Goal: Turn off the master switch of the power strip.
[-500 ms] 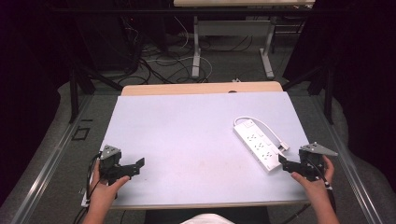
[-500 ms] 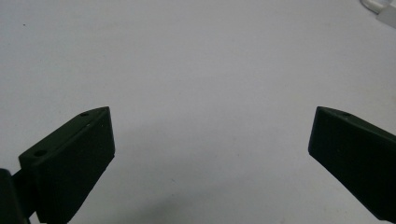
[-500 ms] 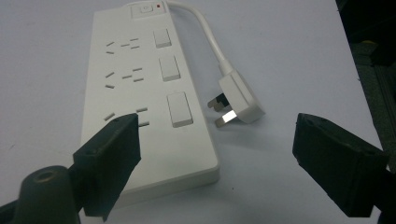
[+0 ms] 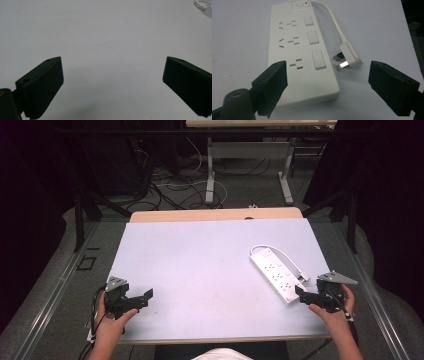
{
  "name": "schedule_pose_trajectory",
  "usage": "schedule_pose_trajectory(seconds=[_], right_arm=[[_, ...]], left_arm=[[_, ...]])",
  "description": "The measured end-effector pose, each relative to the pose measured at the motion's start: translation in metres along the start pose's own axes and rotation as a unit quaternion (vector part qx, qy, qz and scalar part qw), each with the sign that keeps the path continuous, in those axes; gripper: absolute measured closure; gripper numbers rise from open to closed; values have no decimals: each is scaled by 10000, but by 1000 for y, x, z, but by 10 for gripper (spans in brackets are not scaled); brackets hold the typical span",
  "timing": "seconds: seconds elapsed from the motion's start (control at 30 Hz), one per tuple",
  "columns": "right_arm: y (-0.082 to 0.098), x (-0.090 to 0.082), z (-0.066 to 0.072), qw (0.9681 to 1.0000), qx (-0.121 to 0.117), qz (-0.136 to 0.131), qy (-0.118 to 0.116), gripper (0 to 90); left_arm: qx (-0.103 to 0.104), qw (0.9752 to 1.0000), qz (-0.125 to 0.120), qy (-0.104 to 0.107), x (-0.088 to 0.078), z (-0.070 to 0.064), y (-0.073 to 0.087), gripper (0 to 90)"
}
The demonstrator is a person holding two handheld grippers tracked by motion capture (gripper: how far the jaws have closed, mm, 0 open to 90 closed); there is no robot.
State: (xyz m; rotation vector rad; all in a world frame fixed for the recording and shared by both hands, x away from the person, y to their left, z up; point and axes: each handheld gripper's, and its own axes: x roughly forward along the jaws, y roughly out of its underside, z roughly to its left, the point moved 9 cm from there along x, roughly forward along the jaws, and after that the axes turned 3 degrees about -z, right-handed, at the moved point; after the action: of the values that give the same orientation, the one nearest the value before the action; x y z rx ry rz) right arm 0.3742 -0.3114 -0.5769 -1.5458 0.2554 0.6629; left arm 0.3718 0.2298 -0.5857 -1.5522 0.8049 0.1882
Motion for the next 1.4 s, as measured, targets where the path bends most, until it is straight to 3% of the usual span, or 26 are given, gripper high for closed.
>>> schedule_pose_trajectory(seconds=[0.2, 0.27, 0.3, 0.67, 0.7, 0.77, 1.4], right_arm=[[-4, -4, 4, 9999, -77, 117, -31, 153], [-6, 0, 5, 10000, -70, -42, -16, 157], [-5, -2, 7, 9999, -71, 87, -89, 162], [-8, -3, 13, 9997, -194, -1, -164, 221], [-7, -5, 13, 9994, -222, 142, -212, 226], [-9, -4, 15, 9995, -165, 22, -256, 247], [-19, -3, 22, 9991, -157, 75, -378, 367]], left_arm=[[-18, 10000, -18, 4, 0, 1, 0, 51], [-21, 10000, -16, 15, 1, 1, 0, 59], [-13, 10000, -1, 6, 0, 1, 0, 62], [3, 10000, -24, -16, 0, 1, -1, 68], [-1, 10000, -26, -13, 0, 1, -1, 68], [2, 10000, -39, -26, 0, 1, -1, 69], [-35, 9999, -98, -66, -3, 2, -3, 71]])
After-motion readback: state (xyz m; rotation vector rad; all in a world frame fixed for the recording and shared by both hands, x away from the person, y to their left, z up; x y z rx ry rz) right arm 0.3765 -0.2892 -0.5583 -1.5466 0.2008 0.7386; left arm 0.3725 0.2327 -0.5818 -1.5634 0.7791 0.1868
